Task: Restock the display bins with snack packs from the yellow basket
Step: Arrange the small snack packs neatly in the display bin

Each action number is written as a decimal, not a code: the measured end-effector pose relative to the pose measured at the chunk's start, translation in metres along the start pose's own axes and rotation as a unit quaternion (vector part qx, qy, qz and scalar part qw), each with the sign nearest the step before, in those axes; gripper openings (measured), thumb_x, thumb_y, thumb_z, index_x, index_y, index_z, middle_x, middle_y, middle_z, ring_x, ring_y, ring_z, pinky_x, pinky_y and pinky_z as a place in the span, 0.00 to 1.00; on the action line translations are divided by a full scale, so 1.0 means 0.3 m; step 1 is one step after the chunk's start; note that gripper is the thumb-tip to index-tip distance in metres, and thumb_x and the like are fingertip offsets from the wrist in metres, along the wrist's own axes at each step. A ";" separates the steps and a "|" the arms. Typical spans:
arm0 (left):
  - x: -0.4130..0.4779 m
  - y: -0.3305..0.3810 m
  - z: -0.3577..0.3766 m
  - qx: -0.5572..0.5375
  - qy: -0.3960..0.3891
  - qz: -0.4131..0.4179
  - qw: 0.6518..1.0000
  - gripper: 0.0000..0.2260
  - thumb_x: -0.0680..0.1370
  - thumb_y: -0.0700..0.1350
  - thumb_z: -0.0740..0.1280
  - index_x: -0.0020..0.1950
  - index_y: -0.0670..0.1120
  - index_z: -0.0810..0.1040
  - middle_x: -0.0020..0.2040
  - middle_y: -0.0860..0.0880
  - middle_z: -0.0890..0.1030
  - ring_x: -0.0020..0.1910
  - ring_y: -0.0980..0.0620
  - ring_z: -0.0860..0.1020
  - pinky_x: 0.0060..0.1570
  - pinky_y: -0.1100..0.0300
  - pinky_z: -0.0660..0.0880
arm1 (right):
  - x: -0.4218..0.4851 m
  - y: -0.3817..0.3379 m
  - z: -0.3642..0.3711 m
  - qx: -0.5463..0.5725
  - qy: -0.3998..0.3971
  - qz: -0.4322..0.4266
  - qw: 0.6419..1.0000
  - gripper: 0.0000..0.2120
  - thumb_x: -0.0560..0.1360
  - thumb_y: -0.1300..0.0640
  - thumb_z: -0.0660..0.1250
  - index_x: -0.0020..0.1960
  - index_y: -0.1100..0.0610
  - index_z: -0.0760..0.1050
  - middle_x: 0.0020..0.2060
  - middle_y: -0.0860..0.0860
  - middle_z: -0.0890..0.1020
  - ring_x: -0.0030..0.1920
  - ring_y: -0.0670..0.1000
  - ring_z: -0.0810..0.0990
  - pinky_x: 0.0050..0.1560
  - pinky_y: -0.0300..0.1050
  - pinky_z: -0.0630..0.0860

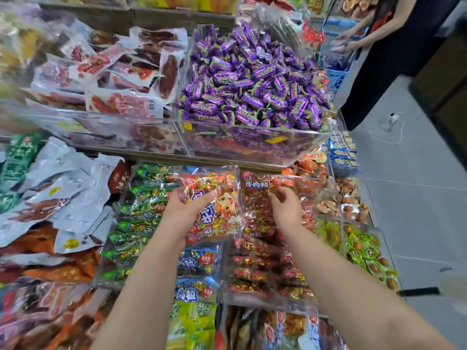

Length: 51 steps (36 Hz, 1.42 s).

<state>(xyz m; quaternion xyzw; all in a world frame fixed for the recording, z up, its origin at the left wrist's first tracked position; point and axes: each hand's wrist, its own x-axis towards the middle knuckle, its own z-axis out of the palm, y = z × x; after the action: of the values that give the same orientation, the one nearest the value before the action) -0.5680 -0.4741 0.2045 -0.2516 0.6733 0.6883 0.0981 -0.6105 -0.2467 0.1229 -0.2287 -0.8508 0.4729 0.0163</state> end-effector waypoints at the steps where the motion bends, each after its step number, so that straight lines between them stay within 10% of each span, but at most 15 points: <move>1: -0.003 0.000 0.006 0.004 -0.002 0.006 1.000 0.43 0.68 0.54 0.77 0.77 0.52 0.58 0.44 0.59 0.68 0.39 0.63 0.69 0.42 0.59 0.76 | 0.004 0.001 -0.007 -0.010 -0.007 -0.004 1.000 0.19 0.77 0.50 0.65 0.65 0.56 0.73 0.59 0.52 0.78 0.56 0.54 0.78 0.59 0.52 0.74; 4: -0.010 0.002 0.024 0.019 -0.007 0.011 1.000 0.41 0.69 0.55 0.76 0.76 0.51 0.58 0.43 0.61 0.68 0.37 0.65 0.68 0.31 0.68 0.71 | 0.016 0.009 -0.039 -0.005 -0.031 -0.019 0.999 0.22 0.76 0.46 0.66 0.66 0.55 0.72 0.62 0.50 0.77 0.59 0.52 0.76 0.61 0.45 0.71; 11: -0.042 0.009 0.055 0.028 -0.031 0.004 0.999 0.48 0.67 0.58 0.76 0.79 0.53 0.52 0.78 0.48 0.59 0.72 0.43 0.64 0.64 0.47 0.65 | 0.018 0.013 -0.068 0.008 -0.043 -0.039 0.998 0.24 0.75 0.43 0.66 0.67 0.52 0.69 0.60 0.49 0.77 0.55 0.49 0.74 0.55 0.44 0.71; 19: -0.056 0.005 0.069 0.041 -0.028 -0.011 0.999 0.49 0.65 0.60 0.76 0.79 0.52 0.52 0.78 0.48 0.59 0.72 0.44 0.64 0.64 0.48 0.65 | 0.032 -0.011 -0.055 -0.015 -0.080 -0.004 0.997 0.20 0.77 0.44 0.62 0.63 0.55 0.73 0.53 0.51 0.81 0.45 0.52 0.78 0.50 0.50 0.77; 26: -0.048 -0.004 0.094 0.064 -0.009 -0.037 0.997 0.41 0.72 0.69 0.62 0.79 0.54 0.52 0.78 0.50 0.58 0.75 0.43 0.61 0.70 0.40 0.60 | -0.025 0.003 -0.112 0.042 -0.051 0.037 0.997 0.29 0.75 0.42 0.65 0.71 0.54 0.65 0.64 0.51 0.75 0.59 0.53 0.76 0.59 0.48 0.72; 30: -0.057 0.008 0.115 0.063 -0.015 -0.058 0.996 0.37 0.72 0.70 0.58 0.77 0.55 0.58 0.77 0.50 0.62 0.73 0.44 0.65 0.70 0.40 0.62 | -0.119 -0.013 -0.180 0.146 -0.010 0.066 0.987 0.15 0.75 0.42 0.63 0.57 0.49 0.73 0.56 0.47 0.78 0.54 0.50 0.76 0.54 0.48 0.72; 35: -0.079 -0.004 0.134 0.088 -0.105 -0.059 0.989 0.33 0.71 0.66 0.65 0.73 0.52 0.64 0.71 0.48 0.71 0.66 0.44 0.72 0.67 0.42 0.69 | -0.217 -0.108 -0.249 0.227 -0.190 0.018 0.955 0.16 0.73 0.42 0.67 0.56 0.48 0.76 0.41 0.40 0.82 0.39 0.39 0.81 0.44 0.40 0.72; 43: -0.107 -0.007 0.157 0.124 -0.125 0.018 0.984 0.42 0.60 0.67 0.73 0.70 0.53 0.66 0.73 0.50 0.65 0.62 0.51 0.67 0.61 0.52 0.64 | -0.197 -0.140 -0.307 0.143 -0.259 0.026 0.955 0.26 0.65 0.53 0.77 0.60 0.44 0.73 0.55 0.56 0.78 0.42 0.49 0.78 0.40 0.44 0.72; 51: -0.102 -0.028 0.119 0.086 -0.124 0.036 0.988 0.46 0.55 0.63 0.80 0.70 0.56 0.67 0.75 0.51 0.63 0.66 0.54 0.64 0.63 0.52 0.64 | -0.242 -0.066 -0.251 0.519 -0.155 0.165 0.825 0.18 0.67 0.58 0.72 0.53 0.61 0.71 0.49 0.55 0.81 0.42 0.51 0.82 0.41 0.44 0.80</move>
<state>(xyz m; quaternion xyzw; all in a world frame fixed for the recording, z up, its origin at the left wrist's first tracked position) -0.5454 -0.4323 0.2106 -0.1303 0.7212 0.6569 0.1774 -0.5346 -0.2248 0.1943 -0.2466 -0.4212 0.8693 -0.0778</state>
